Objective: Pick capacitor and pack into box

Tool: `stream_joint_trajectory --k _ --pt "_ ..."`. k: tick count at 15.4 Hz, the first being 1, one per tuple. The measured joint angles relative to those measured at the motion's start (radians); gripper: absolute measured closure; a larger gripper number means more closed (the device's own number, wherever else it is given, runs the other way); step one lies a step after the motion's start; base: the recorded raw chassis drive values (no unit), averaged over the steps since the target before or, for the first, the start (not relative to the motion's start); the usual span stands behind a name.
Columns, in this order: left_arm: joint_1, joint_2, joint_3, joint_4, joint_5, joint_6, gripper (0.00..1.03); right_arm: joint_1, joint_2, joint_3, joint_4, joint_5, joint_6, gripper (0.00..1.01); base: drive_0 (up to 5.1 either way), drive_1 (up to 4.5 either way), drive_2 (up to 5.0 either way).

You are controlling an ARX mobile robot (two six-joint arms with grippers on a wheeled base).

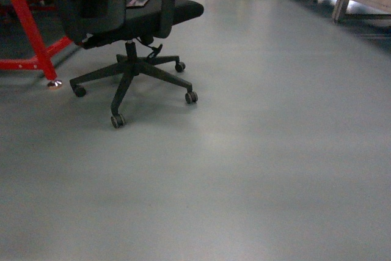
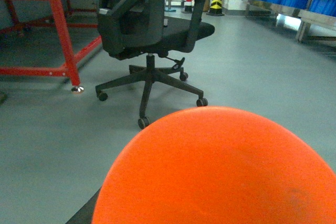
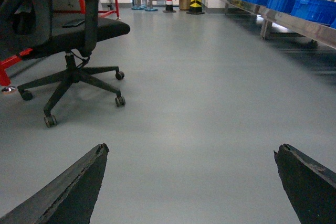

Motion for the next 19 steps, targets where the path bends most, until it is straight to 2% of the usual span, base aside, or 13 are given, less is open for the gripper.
stream_joint_trajectory --k 19 --pt "0.0 0.0 0.0 0.004 0.0 0.0 0.6 0.0 0.0 0.0 0.003 0.0 0.0 0.03 -5.0 2.44 2.4"
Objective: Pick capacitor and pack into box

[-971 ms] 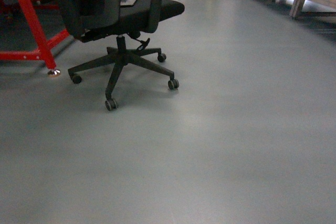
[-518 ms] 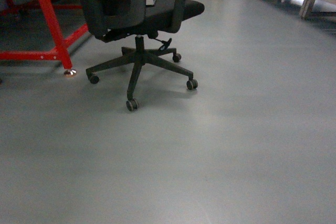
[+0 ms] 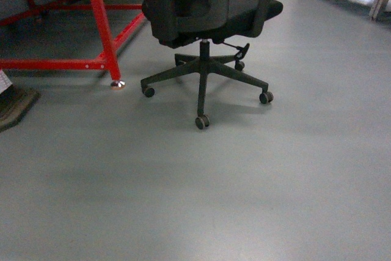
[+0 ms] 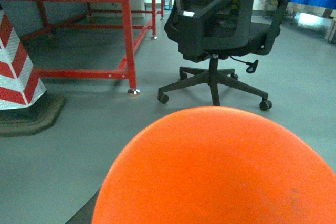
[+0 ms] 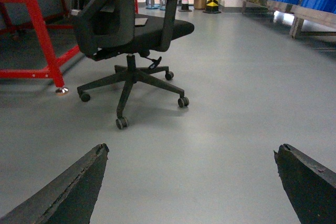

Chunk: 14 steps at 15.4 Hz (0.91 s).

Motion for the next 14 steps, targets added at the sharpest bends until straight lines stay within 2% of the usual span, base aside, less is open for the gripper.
stream_joint_trajectory --k 14 --pt "0.0 0.0 0.0 -0.004 0.0 0.0 0.6 0.0 0.0 0.0 -0.002 0.0 0.0 0.03 -5.1 2.38 2.4"
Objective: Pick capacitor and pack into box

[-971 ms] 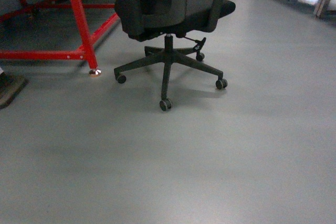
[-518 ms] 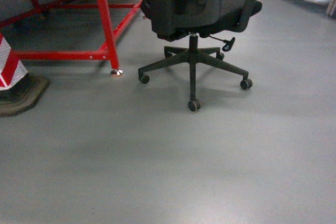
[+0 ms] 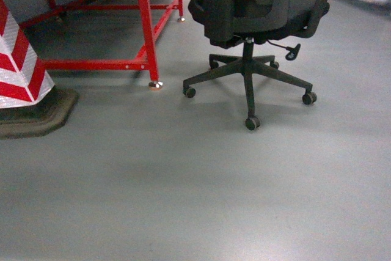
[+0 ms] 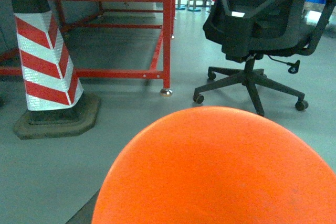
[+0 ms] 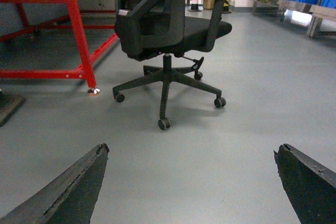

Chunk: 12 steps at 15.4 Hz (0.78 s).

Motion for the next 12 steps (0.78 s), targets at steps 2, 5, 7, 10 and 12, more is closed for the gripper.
stream_joint_trajectory --k 2,5,7,10,12 --pt "0.0 0.0 0.0 -0.001 0.001 0.0 0.6 0.0 0.0 0.0 0.0 0.0 0.0 0.03 -5.0 2.38 2.4" --pt "0.0 0.0 0.0 0.0 0.0 0.0 0.6 0.0 0.0 0.0 0.0 0.0 0.0 0.03 -5.0 2.37 2.4" --pt "0.0 0.0 0.0 0.0 0.0 0.0 0.6 0.0 0.0 0.0 -0.002 0.001 0.0 0.03 -4.9 2.45 2.4" --pt "0.0 0.0 0.0 0.0 -0.001 0.0 0.6 0.0 0.0 0.0 0.003 0.0 0.0 0.03 -5.0 2.34 2.3" --pt "0.0 0.0 0.0 0.0 0.0 0.0 0.6 0.0 0.0 0.0 -0.003 0.0 0.0 0.03 -4.9 2.41 2.4"
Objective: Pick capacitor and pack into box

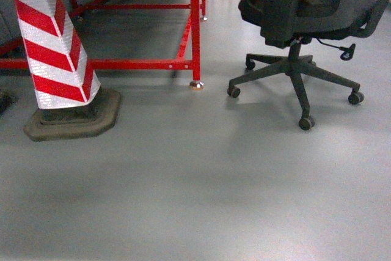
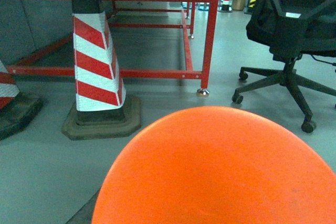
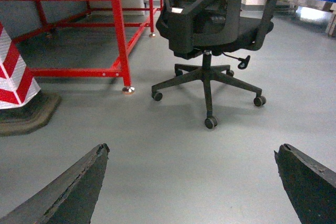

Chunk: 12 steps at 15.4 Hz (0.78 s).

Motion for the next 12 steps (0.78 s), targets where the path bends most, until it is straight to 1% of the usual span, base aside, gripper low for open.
stream_joint_trajectory --k 12 --pt "0.0 0.0 0.0 0.0 0.0 0.0 0.6 0.0 0.0 0.0 -0.002 0.001 0.0 0.03 -4.9 2.44 2.4"
